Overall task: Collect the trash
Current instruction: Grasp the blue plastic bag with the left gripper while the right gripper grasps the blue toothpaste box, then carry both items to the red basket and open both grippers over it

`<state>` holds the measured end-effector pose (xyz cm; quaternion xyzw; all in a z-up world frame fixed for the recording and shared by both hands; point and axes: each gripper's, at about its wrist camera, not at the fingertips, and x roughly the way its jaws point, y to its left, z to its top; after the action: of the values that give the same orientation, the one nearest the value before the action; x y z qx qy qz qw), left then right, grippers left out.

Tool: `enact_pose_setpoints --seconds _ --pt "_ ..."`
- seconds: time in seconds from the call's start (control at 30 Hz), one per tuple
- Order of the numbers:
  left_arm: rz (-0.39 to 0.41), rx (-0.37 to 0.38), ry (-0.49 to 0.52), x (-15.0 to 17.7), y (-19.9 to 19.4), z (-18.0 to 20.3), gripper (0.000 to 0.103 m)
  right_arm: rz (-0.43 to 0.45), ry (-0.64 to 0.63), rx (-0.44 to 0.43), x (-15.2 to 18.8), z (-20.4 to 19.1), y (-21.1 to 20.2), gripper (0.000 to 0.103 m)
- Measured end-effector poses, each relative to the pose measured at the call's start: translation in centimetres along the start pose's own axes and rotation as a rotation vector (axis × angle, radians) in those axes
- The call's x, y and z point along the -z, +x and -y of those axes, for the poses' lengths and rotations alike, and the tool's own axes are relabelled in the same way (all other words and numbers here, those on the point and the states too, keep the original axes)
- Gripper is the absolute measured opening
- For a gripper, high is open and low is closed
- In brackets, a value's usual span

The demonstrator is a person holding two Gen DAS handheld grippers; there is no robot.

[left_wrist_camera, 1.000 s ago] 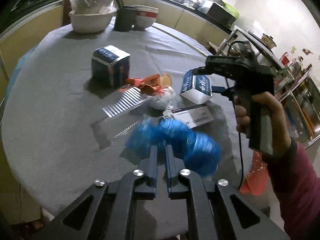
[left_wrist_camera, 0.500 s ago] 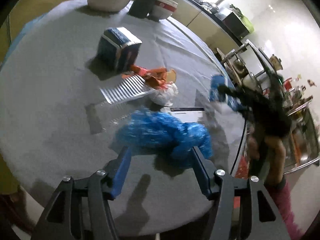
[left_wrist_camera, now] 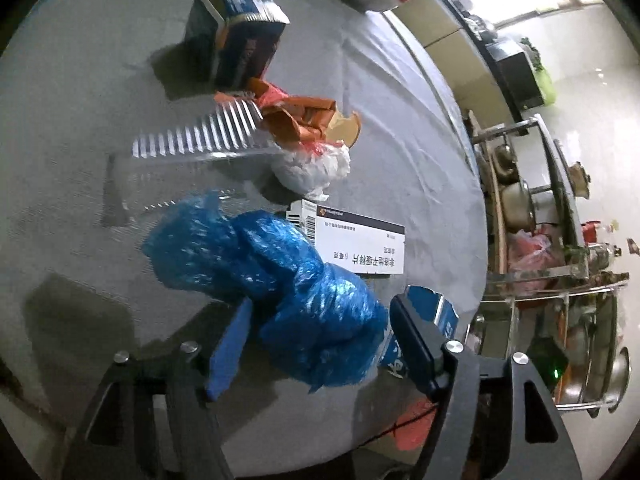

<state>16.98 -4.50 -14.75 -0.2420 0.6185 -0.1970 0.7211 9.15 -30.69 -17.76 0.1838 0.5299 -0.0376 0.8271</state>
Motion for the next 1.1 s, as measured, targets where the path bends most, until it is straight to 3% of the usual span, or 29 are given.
enact_pose_setpoints --seconds 0.23,0.5,0.73,1.1 --pt "0.012 -0.03 0.046 0.8 1.0 0.1 0.071 0.046 0.013 -0.003 1.4 0.7 -0.4 0.062" --pt "0.042 -0.041 0.114 1.4 0.7 0.5 0.06 0.084 0.018 0.005 2.6 1.3 -1.4 0.061" --pt "0.069 -0.058 0.104 1.9 -0.7 -0.4 0.059 0.114 0.002 0.007 3.7 1.1 -2.0 0.057" --pt "0.206 -0.18 0.237 3.6 -5.0 1.9 0.059 0.217 -0.041 -0.017 3.9 -0.3 -5.3 0.057"
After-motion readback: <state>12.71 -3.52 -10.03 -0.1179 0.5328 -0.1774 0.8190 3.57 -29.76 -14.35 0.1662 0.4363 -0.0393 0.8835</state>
